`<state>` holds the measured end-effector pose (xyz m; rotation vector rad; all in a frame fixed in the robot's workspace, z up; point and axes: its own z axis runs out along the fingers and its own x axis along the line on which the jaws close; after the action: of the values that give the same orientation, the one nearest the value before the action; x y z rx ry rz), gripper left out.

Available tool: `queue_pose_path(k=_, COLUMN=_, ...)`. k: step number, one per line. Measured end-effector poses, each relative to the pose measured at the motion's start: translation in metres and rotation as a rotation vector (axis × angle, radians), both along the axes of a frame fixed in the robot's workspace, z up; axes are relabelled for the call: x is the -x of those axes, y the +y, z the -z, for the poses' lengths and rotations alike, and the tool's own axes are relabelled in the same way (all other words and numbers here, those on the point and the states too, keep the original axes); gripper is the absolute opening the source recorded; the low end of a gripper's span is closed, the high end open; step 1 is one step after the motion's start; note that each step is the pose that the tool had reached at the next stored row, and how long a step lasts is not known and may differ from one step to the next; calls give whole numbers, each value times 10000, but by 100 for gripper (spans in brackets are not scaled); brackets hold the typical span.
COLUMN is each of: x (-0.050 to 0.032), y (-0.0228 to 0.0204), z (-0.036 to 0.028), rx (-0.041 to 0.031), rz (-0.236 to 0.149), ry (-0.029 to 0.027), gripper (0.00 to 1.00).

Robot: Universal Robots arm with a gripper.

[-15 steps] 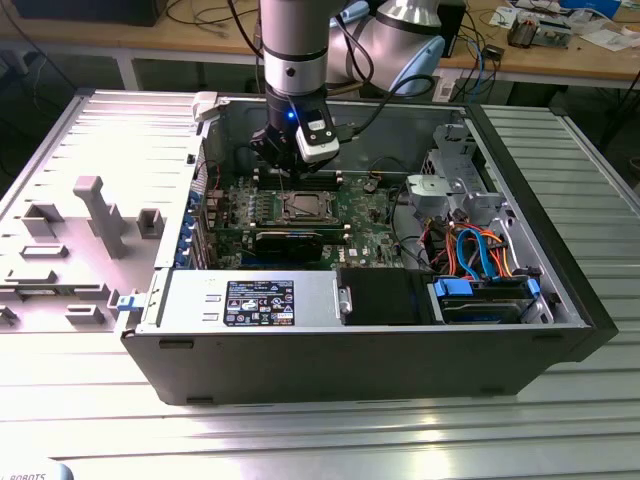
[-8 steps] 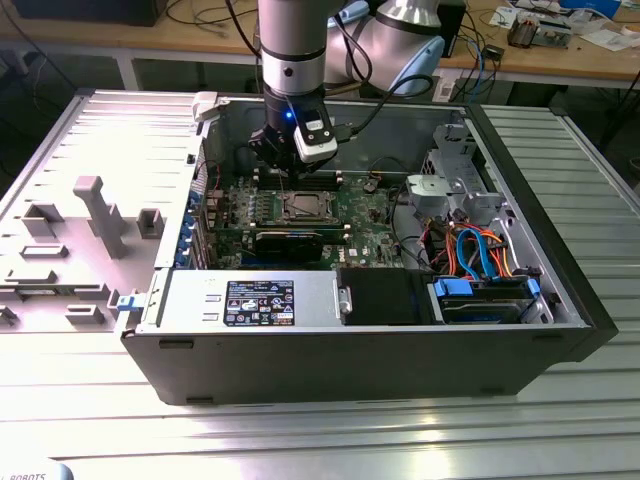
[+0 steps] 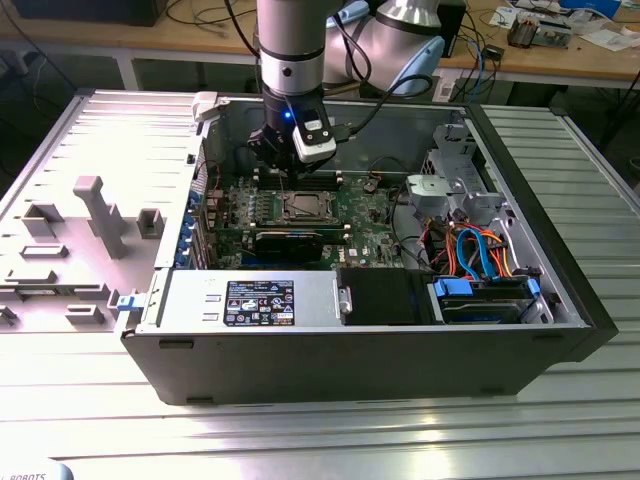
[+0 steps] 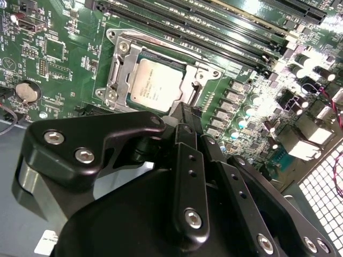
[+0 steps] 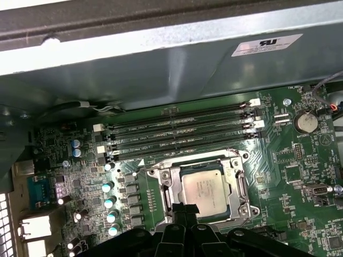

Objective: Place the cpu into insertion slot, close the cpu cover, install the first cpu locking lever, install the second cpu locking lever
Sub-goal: 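Install the first cpu locking lever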

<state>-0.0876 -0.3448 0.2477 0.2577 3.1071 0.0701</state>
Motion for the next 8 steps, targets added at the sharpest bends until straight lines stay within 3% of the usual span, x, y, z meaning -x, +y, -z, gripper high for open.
queue_pose_path(k=8, x=70, y=1, z=1, rx=0, rz=-169, ry=0, gripper=11)
